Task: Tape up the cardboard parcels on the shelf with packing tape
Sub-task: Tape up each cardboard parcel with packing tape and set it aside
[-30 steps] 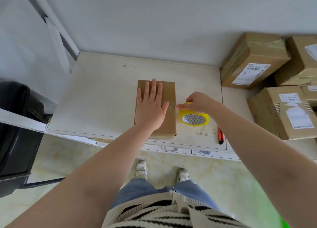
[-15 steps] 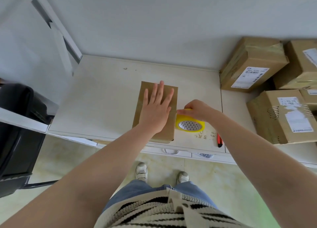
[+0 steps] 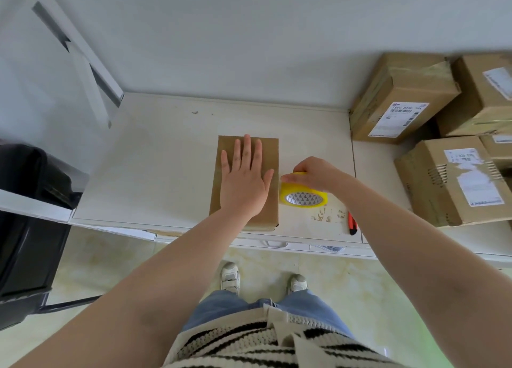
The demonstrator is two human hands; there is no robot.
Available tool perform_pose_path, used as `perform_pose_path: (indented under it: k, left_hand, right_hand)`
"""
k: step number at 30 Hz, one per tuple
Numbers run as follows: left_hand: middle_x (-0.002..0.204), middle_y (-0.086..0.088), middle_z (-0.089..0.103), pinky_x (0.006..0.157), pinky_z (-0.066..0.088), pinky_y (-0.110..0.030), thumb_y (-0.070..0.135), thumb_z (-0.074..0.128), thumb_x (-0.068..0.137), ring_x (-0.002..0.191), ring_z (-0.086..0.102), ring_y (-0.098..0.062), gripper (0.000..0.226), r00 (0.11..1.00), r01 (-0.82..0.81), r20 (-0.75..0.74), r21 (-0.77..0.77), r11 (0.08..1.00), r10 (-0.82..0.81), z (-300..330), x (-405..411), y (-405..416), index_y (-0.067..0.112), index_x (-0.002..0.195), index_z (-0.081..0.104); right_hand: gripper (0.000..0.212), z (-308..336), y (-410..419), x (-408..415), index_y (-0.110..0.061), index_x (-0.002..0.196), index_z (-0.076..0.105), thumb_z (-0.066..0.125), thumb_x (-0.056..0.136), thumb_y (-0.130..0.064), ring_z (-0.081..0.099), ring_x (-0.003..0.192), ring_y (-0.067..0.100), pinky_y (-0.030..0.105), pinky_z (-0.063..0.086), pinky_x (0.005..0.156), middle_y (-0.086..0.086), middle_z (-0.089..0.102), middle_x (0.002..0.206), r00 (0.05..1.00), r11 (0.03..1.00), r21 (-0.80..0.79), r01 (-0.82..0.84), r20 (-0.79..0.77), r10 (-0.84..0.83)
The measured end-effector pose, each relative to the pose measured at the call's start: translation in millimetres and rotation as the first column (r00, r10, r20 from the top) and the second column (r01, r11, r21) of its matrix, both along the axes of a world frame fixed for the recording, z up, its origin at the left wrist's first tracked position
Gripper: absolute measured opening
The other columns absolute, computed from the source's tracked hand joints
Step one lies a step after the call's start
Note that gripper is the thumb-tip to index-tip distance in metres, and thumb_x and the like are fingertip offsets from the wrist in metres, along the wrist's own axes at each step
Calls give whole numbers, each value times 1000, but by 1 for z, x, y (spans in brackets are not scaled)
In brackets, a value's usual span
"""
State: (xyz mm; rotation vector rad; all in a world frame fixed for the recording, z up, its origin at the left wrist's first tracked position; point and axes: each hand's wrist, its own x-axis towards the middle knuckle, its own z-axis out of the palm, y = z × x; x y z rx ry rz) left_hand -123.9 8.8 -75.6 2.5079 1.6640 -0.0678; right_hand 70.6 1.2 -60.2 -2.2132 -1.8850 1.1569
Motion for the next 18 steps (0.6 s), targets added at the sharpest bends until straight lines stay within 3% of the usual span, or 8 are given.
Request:
perform_pose_path:
  k: [5,9,13,15,18]
  left_hand:
    - [164,-10,-15,122,-4,-51,54,-4,95,152,-11,-27,73,1000,14,-24,1,1000,-14,3,-1,0,16,157,-11]
    - [165,-11,-12,121,-6,-51,68,-8,91,152,-9,-28,85,1000,20,1,-3,1000,-20,3,-2,0,15,158,-6]
    - [165,-10,-14,122,-7,-52,73,2,88,152,-12,-27,91,1000,18,12,-28,999,-18,2,1,1,16,158,-6]
    - [165,-10,-13,122,-5,-52,73,-1,87,152,-11,-27,91,1000,13,-6,-19,1000,-13,2,1,2,16,158,-6]
    - [165,-11,-13,122,-5,-52,73,-6,85,152,-10,-28,93,1000,16,-12,-7,1000,-16,2,1,2,15,158,-5]
  right_hand:
    - [56,-6,-8,3,-17,70,59,59,78,-72,52,66,16,29,39,60,-2,53,68,990,991,35,131,-58,-129]
    - [43,-5,-22,12,-19,79,59,58,87,-61,51,66,13,28,38,61,-5,55,71,905,895,172,412,-190,-381]
    - [33,-23,-62,37,-16,102,56,59,92,-47,60,88,23,36,49,74,4,62,102,648,613,294,733,-27,-761]
    - [37,-37,-82,42,-10,112,53,63,91,-39,58,100,30,40,49,83,11,57,115,583,590,219,777,104,-806]
    - [35,-50,-97,42,-6,114,52,68,90,-24,57,102,33,41,48,85,15,57,117,556,567,151,810,111,-824]
